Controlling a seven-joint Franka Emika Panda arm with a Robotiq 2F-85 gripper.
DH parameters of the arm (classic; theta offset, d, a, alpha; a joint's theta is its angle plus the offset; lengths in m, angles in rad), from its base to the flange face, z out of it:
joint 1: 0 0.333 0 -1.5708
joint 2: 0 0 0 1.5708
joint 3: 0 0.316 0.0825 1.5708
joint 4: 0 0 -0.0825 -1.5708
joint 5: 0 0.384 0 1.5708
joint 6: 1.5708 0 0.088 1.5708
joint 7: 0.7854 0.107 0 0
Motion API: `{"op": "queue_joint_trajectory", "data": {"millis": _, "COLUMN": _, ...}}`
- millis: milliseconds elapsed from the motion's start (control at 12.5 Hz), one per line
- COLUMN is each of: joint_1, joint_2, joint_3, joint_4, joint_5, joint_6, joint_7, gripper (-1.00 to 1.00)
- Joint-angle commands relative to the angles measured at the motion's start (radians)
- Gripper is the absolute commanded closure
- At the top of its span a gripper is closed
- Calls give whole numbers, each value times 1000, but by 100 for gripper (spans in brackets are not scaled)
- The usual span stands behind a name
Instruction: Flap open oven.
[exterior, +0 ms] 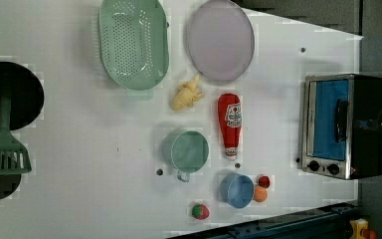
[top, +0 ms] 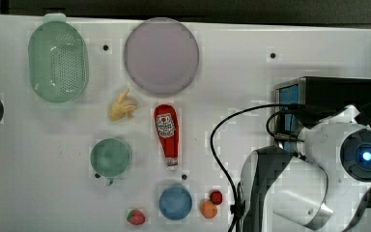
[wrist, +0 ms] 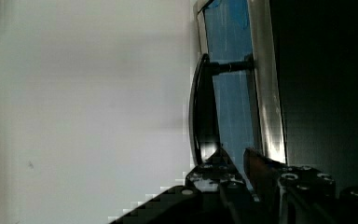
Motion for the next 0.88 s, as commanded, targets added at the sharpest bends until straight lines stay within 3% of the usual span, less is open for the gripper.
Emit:
{"op": "queue_joint_trajectory", "data": {"millis": 80, "joint_1": 5, "joint_2": 25, "joint_3": -30, "joint_4": -45, "joint_5": -34, "joint_6": 109, "joint_7": -61, "gripper": 65}}
{"op": "queue_joint_trajectory", "data": {"millis": 400, "joint_1": -1, "joint_2": 94, "joint_3": -38, "joint_4": -88, "joint_5": -34, "joint_6": 247, "joint_7": -62, "gripper": 65}}
{"op": "queue_joint_trajectory", "data": {"millis": 880, "joint_1": 19, "joint_2": 114, "joint_3": -16, "joint_4": -104, "joint_5": -50, "joint_6": 250, "joint_7": -44, "gripper": 65}}
